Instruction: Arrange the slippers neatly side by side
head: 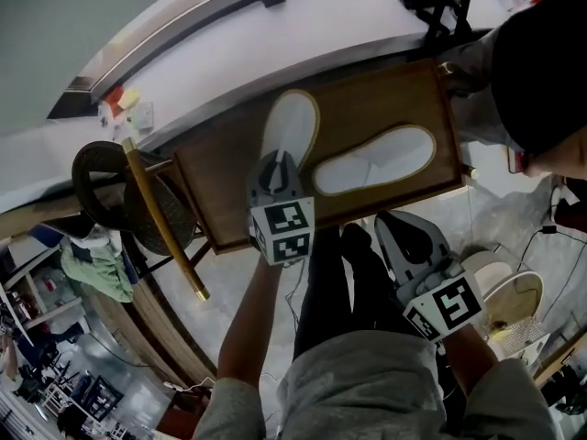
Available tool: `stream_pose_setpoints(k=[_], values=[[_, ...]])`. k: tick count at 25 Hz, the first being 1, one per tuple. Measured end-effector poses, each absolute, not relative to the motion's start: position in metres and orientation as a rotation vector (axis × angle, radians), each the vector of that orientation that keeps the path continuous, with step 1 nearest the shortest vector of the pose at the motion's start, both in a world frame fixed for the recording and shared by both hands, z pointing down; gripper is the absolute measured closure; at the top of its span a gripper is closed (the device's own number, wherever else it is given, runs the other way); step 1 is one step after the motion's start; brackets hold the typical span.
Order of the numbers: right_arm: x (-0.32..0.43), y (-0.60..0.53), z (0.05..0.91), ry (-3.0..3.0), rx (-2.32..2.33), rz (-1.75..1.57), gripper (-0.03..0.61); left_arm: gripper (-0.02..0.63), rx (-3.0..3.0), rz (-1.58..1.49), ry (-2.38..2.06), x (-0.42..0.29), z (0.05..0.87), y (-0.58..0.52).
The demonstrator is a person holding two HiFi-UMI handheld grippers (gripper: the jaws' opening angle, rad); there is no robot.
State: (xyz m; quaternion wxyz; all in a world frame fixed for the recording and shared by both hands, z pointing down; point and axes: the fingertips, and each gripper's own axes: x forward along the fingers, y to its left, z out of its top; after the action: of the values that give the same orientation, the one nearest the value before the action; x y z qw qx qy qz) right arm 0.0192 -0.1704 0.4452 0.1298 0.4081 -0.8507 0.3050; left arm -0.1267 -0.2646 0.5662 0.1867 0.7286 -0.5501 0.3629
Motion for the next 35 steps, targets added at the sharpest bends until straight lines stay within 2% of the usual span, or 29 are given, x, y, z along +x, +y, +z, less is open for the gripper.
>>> stream_pose_setpoints(k=[9,19,30,31,33,35], values=[[-0.006,-0.168,0.425,-2.533,1.096,0.831,0.554,0.575,1.566,0.889,-1.682,-0.189,0.582,-0.208],[-0.002,-0.17,0.43,-2.518,1.096,0.836,0.554,0.575,1.443,0.745,-1.679,-0.181,0.604,-0.212],[0.012,-0.173,0.438,-2.48,1.142,0.849,0.553,0.572,1.52,0.776,-1.65,-0.171,0.605,-0.227],[0.015,-0.173,0.442,-2.47,1.152,0.843,0.552,0.565,1.535,0.781,-1.647,-0.169,0.604,-0.226],[0.021,-0.175,0.451,-2.431,1.186,0.822,0.552,0.474,1.568,0.778,-1.628,-0.163,0.601,-0.225],[0.029,-0.178,0.464,-2.364,1.238,0.812,0.551,0.435,1.602,0.771,-1.597,-0.158,0.597,-0.223]])
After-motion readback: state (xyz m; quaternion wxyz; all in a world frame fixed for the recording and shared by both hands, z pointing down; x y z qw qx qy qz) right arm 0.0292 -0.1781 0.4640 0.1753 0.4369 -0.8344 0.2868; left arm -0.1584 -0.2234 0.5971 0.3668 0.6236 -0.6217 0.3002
